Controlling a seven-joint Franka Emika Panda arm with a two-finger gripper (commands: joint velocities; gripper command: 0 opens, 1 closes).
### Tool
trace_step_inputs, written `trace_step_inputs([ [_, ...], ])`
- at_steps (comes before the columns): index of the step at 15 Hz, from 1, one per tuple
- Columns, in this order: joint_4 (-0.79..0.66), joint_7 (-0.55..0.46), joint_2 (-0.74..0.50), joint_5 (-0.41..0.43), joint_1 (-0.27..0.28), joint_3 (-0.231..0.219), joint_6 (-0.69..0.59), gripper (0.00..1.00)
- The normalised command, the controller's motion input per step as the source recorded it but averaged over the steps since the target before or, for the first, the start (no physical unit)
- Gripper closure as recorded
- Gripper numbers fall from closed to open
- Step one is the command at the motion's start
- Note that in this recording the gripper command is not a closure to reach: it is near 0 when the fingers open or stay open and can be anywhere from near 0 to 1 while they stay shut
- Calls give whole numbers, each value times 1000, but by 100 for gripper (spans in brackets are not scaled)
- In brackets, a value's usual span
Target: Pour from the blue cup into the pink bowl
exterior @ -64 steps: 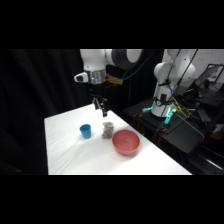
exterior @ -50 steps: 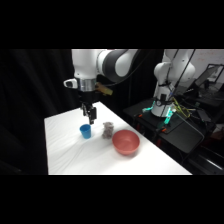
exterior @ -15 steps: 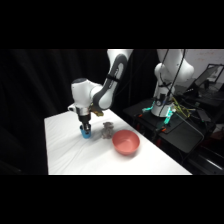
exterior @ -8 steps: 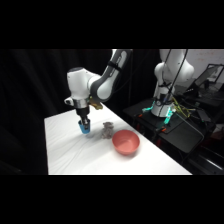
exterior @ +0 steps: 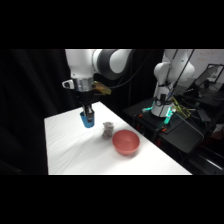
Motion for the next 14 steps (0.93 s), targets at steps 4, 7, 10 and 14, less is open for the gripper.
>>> trace_step_inputs([
  [4, -400, 24, -436, 312, 127, 168, -32, 14],
  [7, -380, -215, -408, 509, 43, 140, -46, 14],
  [10, -282, -458, -360, 698, -19, 81, -120, 14],
  [14, -171, -725, -259, 826, -103, -26, -331, 14],
])
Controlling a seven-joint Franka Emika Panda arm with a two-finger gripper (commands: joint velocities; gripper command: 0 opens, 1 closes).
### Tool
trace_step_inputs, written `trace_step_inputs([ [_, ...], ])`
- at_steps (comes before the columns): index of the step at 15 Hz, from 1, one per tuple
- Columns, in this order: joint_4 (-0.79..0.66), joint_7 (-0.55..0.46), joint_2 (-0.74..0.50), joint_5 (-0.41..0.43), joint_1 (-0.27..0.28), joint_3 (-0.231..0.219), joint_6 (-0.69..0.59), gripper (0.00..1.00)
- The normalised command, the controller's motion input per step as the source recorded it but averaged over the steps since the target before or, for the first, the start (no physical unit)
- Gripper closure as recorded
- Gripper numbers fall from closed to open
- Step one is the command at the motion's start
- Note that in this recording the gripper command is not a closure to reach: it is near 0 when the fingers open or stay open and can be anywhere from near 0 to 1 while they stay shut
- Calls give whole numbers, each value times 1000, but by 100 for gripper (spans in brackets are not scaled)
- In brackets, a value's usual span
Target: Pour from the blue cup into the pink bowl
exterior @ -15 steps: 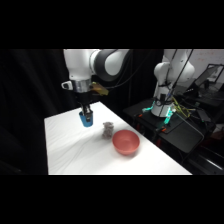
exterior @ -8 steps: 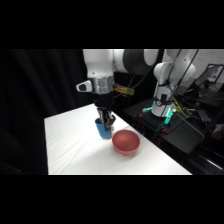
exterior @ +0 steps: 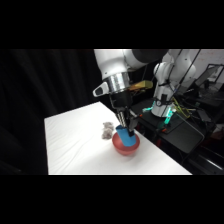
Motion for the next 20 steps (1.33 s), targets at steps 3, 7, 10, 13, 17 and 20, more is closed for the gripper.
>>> trace_step_inputs([
  [3, -126, -776, -139, 714, -185, -153, -521, 14],
  [7, -52, -675, -4, 542, -225, -206, -576, 14],
  [10, 85, -530, 160, 413, -196, -168, -544, 14],
  [13, 209, -362, 293, 317, -132, -98, -488, 14],
  [17, 282, -165, 268, 175, -73, -47, -400, 14],
  [20, 223, 47, 51, -46, 2, -52, -123, 14],
])
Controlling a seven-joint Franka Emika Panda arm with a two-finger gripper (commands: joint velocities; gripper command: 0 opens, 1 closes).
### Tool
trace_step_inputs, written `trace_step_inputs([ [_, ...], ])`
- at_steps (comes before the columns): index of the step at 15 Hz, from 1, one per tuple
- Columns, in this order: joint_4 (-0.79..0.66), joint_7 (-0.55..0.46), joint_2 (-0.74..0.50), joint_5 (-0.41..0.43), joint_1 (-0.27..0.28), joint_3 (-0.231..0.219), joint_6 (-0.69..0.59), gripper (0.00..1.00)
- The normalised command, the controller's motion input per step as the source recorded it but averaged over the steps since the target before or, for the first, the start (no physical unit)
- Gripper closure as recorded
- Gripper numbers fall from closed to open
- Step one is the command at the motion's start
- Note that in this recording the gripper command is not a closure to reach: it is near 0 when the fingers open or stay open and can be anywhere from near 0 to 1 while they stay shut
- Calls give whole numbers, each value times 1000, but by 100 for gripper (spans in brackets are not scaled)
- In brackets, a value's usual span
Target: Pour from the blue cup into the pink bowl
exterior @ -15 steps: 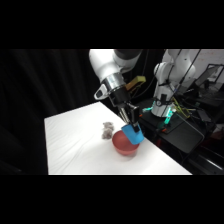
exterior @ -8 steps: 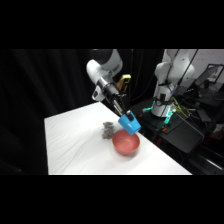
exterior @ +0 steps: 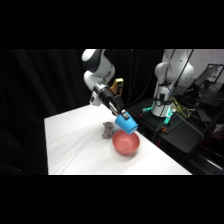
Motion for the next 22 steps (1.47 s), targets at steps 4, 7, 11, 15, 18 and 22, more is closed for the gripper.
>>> trace_step_inputs([
  [4, 64, 334, -247, -392, 131, -69, 408, 14],
  [7, 24, 434, -273, -471, 162, 6, 487, 14],
  [11, 126, 451, -91, -540, 145, 78, 486, 14],
  [15, 197, 455, 136, -589, 102, 79, 543, 14],
  [18, 133, 474, 268, -565, 115, 68, 605, 14],
  [22, 156, 395, 308, -461, 101, 21, 418, 14],
])
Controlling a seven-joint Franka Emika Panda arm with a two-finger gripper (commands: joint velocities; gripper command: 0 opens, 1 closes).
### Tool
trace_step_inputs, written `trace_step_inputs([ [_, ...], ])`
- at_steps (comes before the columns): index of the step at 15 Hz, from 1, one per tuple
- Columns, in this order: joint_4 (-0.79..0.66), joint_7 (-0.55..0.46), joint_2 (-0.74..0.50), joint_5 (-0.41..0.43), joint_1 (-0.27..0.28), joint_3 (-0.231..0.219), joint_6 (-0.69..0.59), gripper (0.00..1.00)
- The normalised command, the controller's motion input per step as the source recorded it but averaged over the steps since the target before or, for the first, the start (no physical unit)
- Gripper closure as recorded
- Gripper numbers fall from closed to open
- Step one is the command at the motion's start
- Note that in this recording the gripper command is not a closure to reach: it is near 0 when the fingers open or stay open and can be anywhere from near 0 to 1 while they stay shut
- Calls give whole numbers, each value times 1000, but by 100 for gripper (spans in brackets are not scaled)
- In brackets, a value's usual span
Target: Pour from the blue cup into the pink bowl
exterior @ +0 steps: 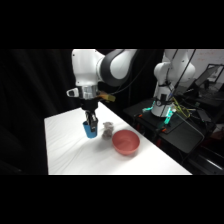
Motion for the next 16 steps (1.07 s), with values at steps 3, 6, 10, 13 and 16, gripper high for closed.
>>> trace_step_inputs([
  [3, 146, 228, 253, -324, 47, -12, 283, 14],
  [6, 102, 224, 194, -268, 63, -53, 251, 14],
  [10, 137, 227, 206, -150, 72, -61, 154, 14],
  [13, 202, 168, 240, -82, 49, -61, 87, 14],
  [16, 226, 145, 196, -83, 51, -79, 1, 14],
])
